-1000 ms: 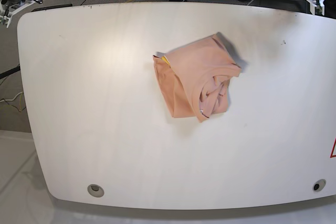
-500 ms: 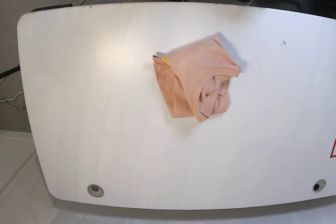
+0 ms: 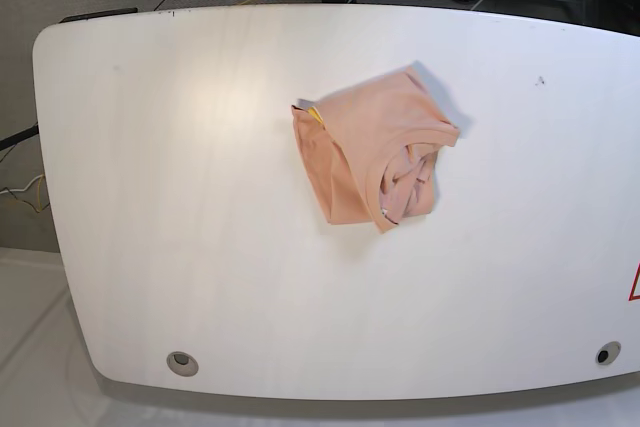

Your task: Fold the T-shirt properly

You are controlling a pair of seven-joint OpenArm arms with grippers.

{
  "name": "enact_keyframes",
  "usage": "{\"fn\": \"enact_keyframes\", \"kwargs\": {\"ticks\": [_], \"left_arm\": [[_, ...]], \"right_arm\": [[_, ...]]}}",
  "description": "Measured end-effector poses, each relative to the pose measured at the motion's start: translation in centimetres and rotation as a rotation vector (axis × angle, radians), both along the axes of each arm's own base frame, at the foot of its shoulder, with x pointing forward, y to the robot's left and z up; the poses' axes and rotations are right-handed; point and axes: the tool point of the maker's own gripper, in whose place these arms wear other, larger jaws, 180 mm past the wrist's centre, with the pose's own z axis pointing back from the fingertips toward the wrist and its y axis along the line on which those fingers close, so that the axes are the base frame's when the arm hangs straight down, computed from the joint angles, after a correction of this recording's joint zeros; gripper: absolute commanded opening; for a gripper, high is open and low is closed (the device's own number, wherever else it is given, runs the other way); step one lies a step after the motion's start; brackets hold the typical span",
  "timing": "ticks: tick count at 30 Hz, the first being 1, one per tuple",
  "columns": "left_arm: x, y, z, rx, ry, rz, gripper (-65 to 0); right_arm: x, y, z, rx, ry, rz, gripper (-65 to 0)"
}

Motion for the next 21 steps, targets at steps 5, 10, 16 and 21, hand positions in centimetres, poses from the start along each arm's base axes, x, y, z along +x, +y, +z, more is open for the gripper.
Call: {"fn": "enact_keyframes", "kwargs": {"ticks": [5,10,16,21], "left_arm": [[-1.3,-0.3,-3.4,-0.040,0.021,0.027,-64.7],[-0.9,-0.9,-4.7,-0.038,-0.037,0.087,-64.7],[7.0,0.5,-4.9,0.045,-0.271,0.025,-64.7],[11.3,-0.1,-4.7,0.040,-0.370,0.009,-64.7]], "right_arm": [[1.5,4.0,-2.2,0.137,-0.042,-0.029,-65.0],[3.0,7.3,-3.1,0.187,-0.027,0.043,-65.0],[5.1,10.9,-3.8,0.205,-0.052,0.129,-65.0],[6.3,14.2,-3.9,0.245,-0.109,0.138,-62.0]]}}
